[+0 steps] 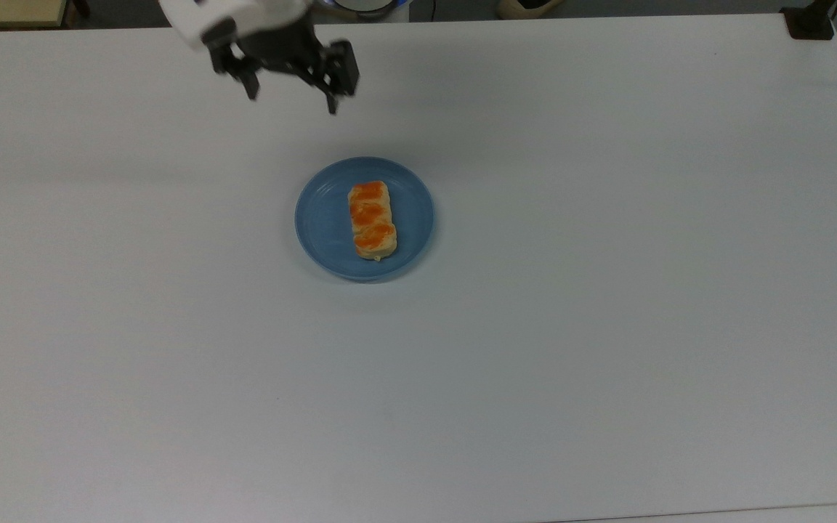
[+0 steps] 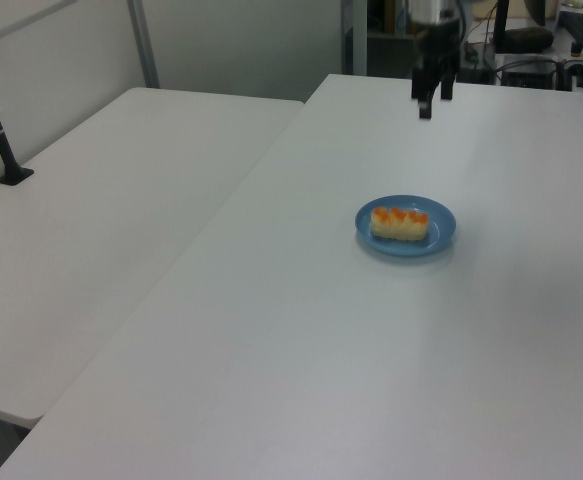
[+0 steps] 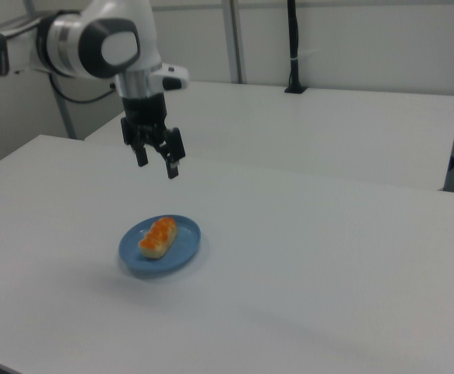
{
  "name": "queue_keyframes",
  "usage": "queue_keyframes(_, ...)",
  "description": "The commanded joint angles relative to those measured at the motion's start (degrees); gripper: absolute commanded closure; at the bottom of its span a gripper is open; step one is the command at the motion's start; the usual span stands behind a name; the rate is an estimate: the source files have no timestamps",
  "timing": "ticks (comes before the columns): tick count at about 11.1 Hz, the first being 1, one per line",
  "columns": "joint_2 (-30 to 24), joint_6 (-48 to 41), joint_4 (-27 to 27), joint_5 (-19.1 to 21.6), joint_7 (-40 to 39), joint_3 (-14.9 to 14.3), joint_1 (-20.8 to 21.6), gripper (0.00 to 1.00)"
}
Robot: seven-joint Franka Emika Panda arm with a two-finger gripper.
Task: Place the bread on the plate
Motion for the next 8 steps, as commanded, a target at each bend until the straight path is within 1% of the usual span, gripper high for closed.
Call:
queue_keyframes(1,-7.4,-4.1,0.4,0.2,0.7,-7.6,1.9,0.0)
queue_keyframes(2,-8.4,-4.8,0.4,0.1,0.7,-11.0,4.8,0.0)
queue_keyframes(3,-9.1,-4.8,0.3,0.2,0.8,-15.4,9.4,0.0)
queue_keyframes(4,-9.1,-4.4,0.3,0.1,-0.3,-18.5,12.6,0.0)
queue_keyframes(5,-8.6,-3.6,0.4,-0.2,-2.6,-18.8,12.6,0.0)
queue_keyframes(7,-8.3,-2.1,0.5,-0.3,-13.8,-18.8,12.6,0.0)
queue_keyframes(8,-8.3,-2.0,0.5,0.2,-15.0,-18.8,12.6,0.0)
